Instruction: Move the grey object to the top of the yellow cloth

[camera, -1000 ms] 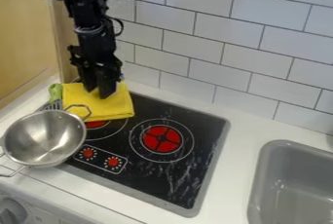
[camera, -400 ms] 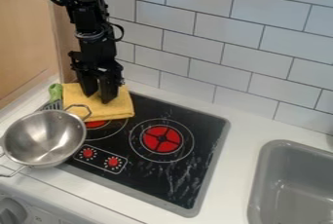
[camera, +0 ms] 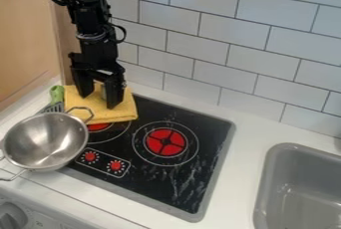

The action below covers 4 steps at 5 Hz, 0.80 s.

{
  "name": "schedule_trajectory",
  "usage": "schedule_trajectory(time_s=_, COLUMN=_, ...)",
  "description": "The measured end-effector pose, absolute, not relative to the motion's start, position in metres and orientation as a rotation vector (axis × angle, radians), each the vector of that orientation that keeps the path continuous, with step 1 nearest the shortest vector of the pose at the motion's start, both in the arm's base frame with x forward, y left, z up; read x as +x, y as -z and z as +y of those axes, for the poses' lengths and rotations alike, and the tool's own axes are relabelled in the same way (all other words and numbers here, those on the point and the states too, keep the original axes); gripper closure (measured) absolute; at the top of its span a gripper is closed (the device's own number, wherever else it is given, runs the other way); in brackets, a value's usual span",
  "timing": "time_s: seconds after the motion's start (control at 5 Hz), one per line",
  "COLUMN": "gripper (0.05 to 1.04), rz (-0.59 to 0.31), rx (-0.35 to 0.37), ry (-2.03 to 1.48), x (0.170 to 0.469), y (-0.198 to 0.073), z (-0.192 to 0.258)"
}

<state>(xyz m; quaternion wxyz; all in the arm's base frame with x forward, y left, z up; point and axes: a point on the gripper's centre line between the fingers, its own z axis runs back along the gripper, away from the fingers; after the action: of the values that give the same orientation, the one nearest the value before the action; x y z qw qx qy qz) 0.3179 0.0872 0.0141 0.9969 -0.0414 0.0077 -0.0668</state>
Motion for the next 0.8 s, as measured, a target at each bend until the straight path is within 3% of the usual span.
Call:
schedule_trajectory(time_s=0.2, gripper=0.084, rz=-0.085, rx=-0.049, ry=0.159, x=0.320, y=-0.047, z=0.083)
schedule_trajectory(time_s=0.4, gripper=0.084, rz=-0.117, rx=-0.009, ry=0.169, x=0.313, y=-0.065, z=0.077)
schedule_trajectory(time_s=0.8, gripper=0.084, rz=-0.205, rx=-0.015, ry=0.201, x=0.297, y=-0.082, z=0.059)
